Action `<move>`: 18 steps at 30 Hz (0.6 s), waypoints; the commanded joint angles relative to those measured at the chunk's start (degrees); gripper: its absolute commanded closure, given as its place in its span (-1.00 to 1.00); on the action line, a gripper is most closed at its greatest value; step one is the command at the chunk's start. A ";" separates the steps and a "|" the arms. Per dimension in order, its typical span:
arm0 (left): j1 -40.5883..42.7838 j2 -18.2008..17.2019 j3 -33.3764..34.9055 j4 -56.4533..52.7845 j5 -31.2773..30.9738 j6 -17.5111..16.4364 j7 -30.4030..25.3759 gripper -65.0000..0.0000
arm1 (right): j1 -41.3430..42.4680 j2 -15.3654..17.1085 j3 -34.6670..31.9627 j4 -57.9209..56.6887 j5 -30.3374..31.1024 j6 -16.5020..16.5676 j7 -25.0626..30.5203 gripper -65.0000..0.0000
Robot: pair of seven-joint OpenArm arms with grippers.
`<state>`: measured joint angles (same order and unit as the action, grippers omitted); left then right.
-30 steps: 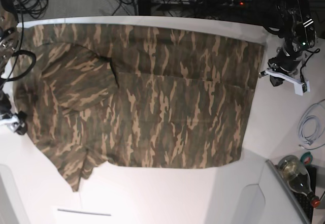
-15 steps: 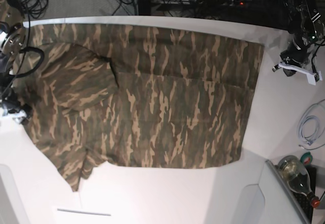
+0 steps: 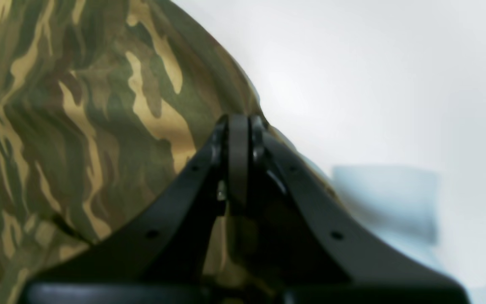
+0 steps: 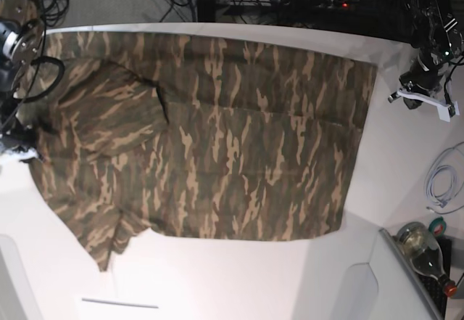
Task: Layout the t-shirt on the table in an organized manner, then fold the t-shirt properly
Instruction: 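Move the right gripper down to the shirt's side edge and grasp it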
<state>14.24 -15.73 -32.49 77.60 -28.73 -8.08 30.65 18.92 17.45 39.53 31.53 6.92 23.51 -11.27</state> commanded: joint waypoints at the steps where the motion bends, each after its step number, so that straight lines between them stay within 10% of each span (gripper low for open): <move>1: -0.22 -1.11 -0.34 0.95 -0.41 -0.14 -1.07 1.00 | 0.12 0.00 0.25 5.35 0.60 0.54 -0.64 1.00; 11: -0.57 -1.11 -0.08 1.03 -0.41 -0.14 -0.98 1.00 | -12.90 -12.31 0.25 47.46 0.60 4.76 -26.23 1.00; 18: -0.57 -1.11 -0.08 0.95 -0.41 -0.14 -1.07 1.00 | -20.90 -19.17 0.25 58.89 0.51 4.76 -32.12 1.00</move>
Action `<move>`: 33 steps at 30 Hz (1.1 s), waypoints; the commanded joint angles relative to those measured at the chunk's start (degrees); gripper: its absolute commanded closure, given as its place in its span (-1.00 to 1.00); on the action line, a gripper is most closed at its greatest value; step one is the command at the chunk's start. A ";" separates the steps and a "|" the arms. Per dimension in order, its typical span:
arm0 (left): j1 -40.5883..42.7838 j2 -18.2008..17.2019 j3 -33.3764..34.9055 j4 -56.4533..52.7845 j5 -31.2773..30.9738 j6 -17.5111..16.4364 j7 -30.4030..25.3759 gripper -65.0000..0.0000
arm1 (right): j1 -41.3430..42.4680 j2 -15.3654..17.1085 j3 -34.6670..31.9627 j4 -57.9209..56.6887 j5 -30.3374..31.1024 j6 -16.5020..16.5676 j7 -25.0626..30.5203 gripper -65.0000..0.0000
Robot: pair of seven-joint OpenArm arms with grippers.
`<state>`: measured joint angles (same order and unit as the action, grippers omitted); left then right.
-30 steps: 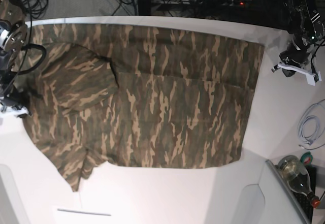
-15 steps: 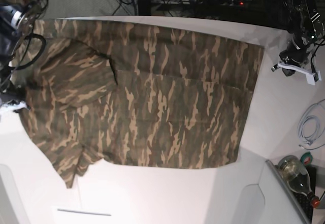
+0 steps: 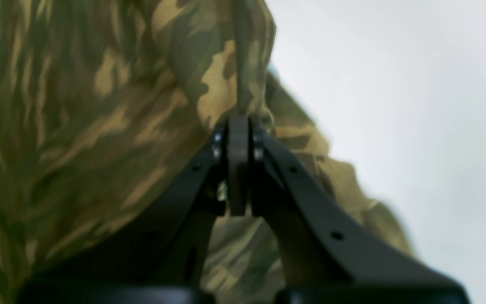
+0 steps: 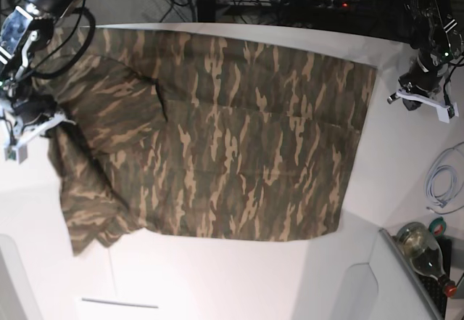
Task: Layout the t-shirt on the table in an organized manner, then fold the t-shirt properly
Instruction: 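Move the right gripper down to the shirt's side edge and grasp it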
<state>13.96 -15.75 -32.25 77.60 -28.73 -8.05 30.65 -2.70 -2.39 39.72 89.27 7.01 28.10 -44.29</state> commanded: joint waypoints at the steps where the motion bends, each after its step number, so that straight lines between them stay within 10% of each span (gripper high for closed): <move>1: -0.29 -1.09 -0.32 0.95 -0.41 -0.17 -1.07 1.00 | 0.02 0.15 0.06 1.14 0.42 0.17 0.64 1.00; 6: -0.37 -1.09 -0.32 0.95 -0.41 -0.17 -1.07 1.00 | -2.71 -1.78 0.49 1.41 0.34 -0.19 0.64 0.94; 14: -0.37 -1.09 -0.50 0.51 -0.41 -0.17 -1.07 1.00 | -1.39 -0.82 1.37 4.04 0.07 -0.27 -0.50 -0.07; 23: -0.46 -1.09 -0.59 0.95 -0.41 -0.17 -1.07 1.00 | 15.49 11.58 -9.88 -19.16 -0.02 -3.61 -0.06 -0.08; 33: -0.46 -1.09 -0.59 0.59 -0.41 -0.17 -1.07 1.00 | 22.35 13.95 -14.89 -35.34 -0.02 -7.83 7.24 -0.08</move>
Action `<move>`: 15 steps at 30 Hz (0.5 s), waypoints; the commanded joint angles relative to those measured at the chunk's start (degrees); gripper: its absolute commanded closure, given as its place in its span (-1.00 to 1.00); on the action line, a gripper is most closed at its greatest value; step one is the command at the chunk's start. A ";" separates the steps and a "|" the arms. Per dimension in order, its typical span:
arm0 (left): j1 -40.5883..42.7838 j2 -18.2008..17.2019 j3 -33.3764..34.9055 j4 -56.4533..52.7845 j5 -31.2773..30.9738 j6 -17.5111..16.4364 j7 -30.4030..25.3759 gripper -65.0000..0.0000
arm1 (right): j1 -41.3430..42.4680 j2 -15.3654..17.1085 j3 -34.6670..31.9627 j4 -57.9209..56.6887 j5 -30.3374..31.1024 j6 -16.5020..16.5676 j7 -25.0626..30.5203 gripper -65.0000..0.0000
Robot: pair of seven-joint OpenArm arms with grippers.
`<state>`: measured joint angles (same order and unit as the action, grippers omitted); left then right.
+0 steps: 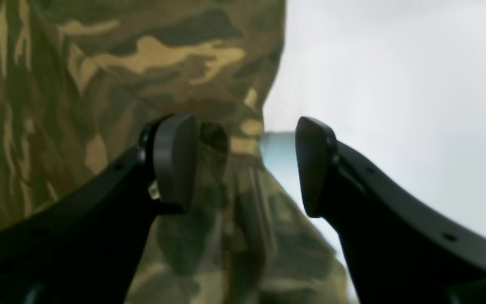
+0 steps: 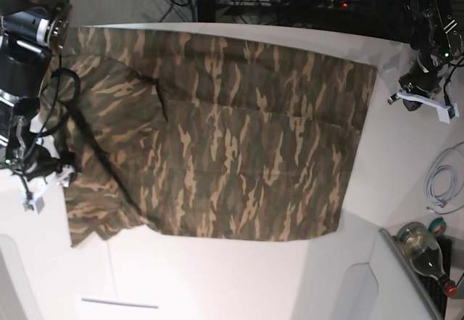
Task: Layout the t-shirt on the table in an organized manner, then fold the t-shirt properly
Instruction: 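Move the right gripper down to the shirt's side edge and grasp it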
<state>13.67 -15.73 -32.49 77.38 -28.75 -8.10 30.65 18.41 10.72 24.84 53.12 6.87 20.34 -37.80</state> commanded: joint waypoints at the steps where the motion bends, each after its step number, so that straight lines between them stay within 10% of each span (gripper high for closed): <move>1: -0.18 -1.11 -0.34 0.81 -0.39 -0.12 -1.07 1.00 | 1.32 0.84 -0.01 -0.16 0.12 -0.78 1.63 -0.08; 6: -0.18 -1.11 -0.34 0.81 -0.39 -0.12 -1.07 1.00 | 1.85 0.93 -0.01 -3.32 0.12 -1.74 3.91 0.08; 10: -0.18 -1.11 -0.34 0.73 -0.39 -0.12 -1.07 1.00 | 1.85 0.93 0.26 -3.32 0.12 -1.74 4.53 0.98; 15: -2.11 -1.11 0.01 0.55 1.10 -0.12 -0.90 1.00 | 1.50 0.75 0.26 -1.47 0.20 -1.74 4.09 1.00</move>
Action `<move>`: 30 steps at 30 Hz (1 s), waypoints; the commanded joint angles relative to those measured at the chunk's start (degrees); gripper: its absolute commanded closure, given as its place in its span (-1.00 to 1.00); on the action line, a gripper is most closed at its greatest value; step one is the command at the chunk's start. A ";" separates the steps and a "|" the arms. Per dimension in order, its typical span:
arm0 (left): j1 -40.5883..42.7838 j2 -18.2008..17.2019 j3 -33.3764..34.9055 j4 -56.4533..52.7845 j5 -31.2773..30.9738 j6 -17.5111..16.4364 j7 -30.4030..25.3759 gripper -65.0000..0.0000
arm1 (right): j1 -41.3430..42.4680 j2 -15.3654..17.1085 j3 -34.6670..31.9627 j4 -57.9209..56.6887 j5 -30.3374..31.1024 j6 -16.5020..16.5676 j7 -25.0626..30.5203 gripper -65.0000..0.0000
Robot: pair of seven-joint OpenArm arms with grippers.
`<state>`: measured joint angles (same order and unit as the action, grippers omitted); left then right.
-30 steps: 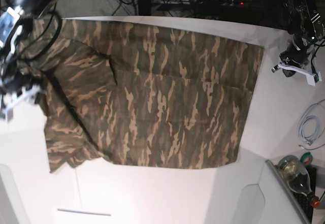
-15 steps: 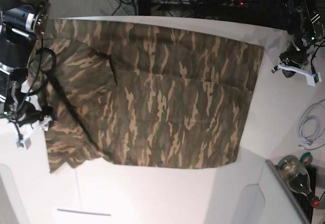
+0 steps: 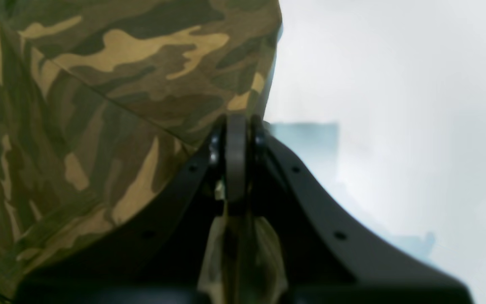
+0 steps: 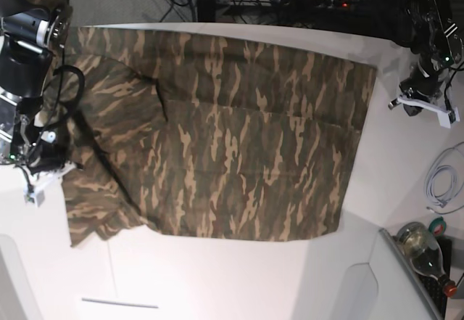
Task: Layout the t-shirt on the table in an organized manner, then fold the t-shirt properly
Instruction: 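Move the right gripper down to the shirt's side edge and grasp it, then lower the left gripper to the shirt's side edge and grasp it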
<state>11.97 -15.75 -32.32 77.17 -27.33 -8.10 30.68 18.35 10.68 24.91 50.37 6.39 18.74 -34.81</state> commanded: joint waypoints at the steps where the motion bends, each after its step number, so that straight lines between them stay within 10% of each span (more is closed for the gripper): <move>1: -1.29 -0.91 -0.08 0.77 1.53 -0.12 -0.83 1.00 | 1.12 0.62 0.11 2.86 0.68 -0.15 0.83 1.00; 12: -20.19 -0.82 10.47 -14.88 14.37 -0.12 -1.09 1.00 | -4.33 -1.67 0.02 17.19 1.04 0.20 -5.68 1.00; 20: -28.54 -0.56 11.88 -22.26 8.74 -0.12 -1.18 -0.73 | -5.65 -1.67 0.02 17.37 1.04 0.29 -5.50 1.00; 30: -32.23 -0.38 23.57 -35.89 8.30 -0.12 -12.61 -0.35 | -5.82 -1.75 0.02 17.37 1.04 0.38 -5.32 1.00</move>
<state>-18.87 -15.49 -8.64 40.47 -18.83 -8.51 17.28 11.22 8.21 24.80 66.54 7.07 18.85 -41.19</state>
